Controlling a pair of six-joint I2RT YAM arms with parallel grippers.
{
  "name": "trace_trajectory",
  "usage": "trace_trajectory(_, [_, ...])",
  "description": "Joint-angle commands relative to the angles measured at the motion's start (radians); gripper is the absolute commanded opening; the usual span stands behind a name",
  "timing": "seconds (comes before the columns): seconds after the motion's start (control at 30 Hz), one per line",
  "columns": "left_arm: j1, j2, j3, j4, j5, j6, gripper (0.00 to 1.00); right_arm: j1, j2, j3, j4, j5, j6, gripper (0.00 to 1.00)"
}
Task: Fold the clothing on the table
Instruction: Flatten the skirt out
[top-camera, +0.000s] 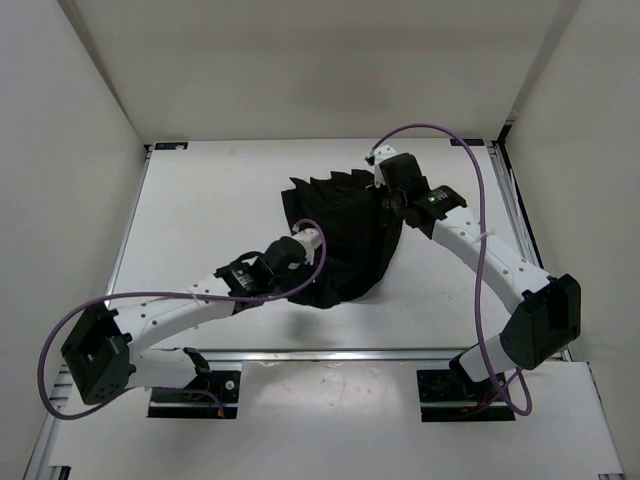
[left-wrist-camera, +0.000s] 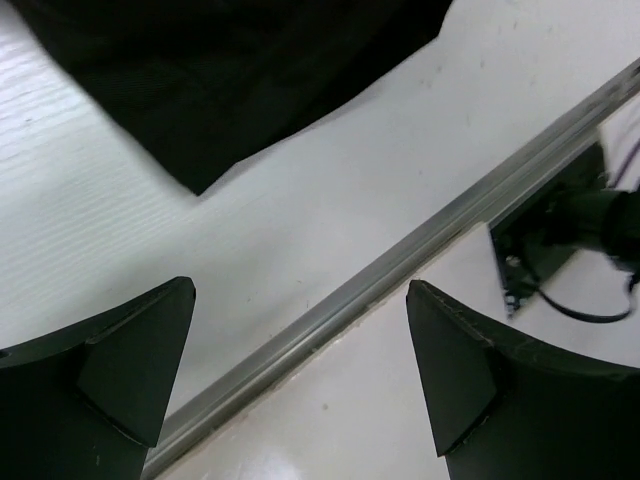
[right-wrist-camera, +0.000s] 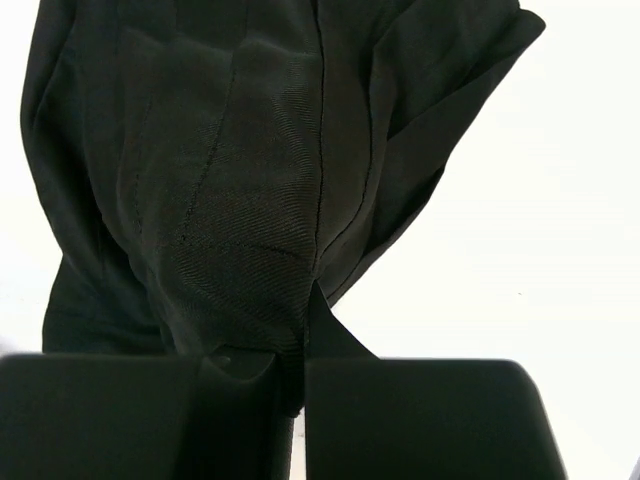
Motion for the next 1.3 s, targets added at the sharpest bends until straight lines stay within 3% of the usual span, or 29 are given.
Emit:
trace_trajectory(0.0, [-0.091,0.030,0.039,-0.017,-0.232,0.044,0.98,0.001,-0.046,0.011,0.024,-0.010,0.011,0.00])
trace_trajectory(0.23, [-0.189,0.057,0.019,-0.024,-0.523,0.118,0.99,-0.025,-0.045,0.013,0.032,-0.005,0.011,0.00])
trace_trajectory(0.5, [-0.258,0.229,0.083,0.039,-0.642,0.182,0.99,-0.038,-0.045,0.035,0.045,0.001,0.012,0.00])
trace_trajectory(1.27, [-0.218,0.329,0.055,0.238,-0.493,0.127,0.99,-0.055,-0.034,0.051,0.055,-0.007,0.014,0.00])
